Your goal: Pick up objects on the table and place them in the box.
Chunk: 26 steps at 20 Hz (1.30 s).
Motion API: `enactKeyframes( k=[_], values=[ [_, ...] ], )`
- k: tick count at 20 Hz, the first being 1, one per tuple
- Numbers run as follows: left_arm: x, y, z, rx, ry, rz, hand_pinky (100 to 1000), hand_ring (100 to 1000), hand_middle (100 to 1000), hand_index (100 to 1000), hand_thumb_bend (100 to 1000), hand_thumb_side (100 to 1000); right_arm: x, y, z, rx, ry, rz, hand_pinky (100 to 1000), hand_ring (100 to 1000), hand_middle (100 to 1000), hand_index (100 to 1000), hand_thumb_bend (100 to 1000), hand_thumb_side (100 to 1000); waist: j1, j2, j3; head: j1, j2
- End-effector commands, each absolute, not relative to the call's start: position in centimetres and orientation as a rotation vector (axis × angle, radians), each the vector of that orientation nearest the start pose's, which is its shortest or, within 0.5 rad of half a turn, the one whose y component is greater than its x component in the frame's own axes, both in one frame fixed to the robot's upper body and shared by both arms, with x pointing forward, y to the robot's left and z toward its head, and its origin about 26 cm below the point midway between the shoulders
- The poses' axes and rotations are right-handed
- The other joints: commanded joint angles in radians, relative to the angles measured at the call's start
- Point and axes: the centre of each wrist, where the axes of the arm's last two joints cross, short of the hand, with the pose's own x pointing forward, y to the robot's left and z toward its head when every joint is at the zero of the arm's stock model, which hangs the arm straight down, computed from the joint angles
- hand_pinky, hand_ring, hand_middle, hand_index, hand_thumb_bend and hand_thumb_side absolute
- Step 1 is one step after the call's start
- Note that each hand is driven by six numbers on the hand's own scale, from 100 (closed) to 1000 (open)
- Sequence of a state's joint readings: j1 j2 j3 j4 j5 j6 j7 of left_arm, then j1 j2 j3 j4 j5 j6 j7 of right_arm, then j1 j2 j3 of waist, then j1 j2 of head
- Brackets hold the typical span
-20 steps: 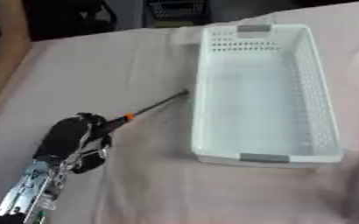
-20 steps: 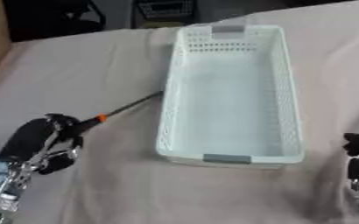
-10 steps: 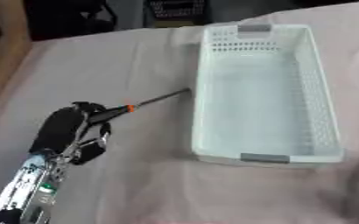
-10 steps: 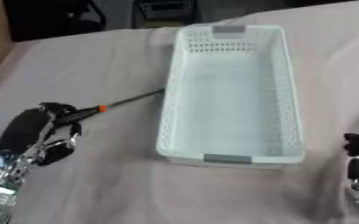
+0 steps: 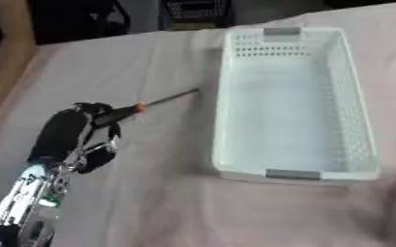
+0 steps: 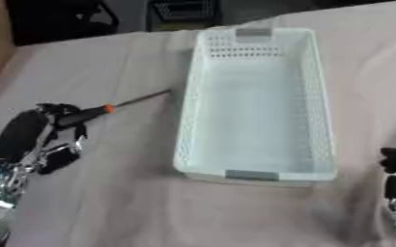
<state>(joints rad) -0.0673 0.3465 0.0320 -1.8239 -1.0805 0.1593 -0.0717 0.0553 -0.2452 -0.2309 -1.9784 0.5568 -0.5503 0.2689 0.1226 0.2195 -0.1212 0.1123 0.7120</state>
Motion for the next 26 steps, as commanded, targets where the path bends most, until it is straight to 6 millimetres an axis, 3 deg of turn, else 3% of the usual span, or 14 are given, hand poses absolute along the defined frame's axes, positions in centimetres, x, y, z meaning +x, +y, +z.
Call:
enactKeyframes(
  k=[1, 18, 26],
  values=[
    [28.6, 31.4, 11.2, 1.31, -1.435, -0.908, 650, 363, 326, 571, 100, 281, 24.2, -34.0, 11.6, -0.738, -2.108, 1.051, 432, 542, 579, 795, 100, 773, -0.008, -0.013, 0.002, 0.011, -0.004],
    [28.6, 31.0, 11.9, 1.304, -1.51, -0.812, 634, 317, 276, 535, 100, 316, 24.2, -33.9, 11.6, -0.743, -2.104, 1.052, 433, 542, 579, 796, 100, 774, -0.008, -0.013, 0.002, 0.018, -0.006],
    [28.8, 30.3, 13.1, 1.221, -1.614, -0.697, 637, 298, 264, 541, 100, 359, 24.2, -34.0, 11.5, -0.746, -2.1, 1.052, 433, 542, 580, 796, 100, 775, -0.009, -0.014, 0.004, 0.02, -0.006]
  ],
)
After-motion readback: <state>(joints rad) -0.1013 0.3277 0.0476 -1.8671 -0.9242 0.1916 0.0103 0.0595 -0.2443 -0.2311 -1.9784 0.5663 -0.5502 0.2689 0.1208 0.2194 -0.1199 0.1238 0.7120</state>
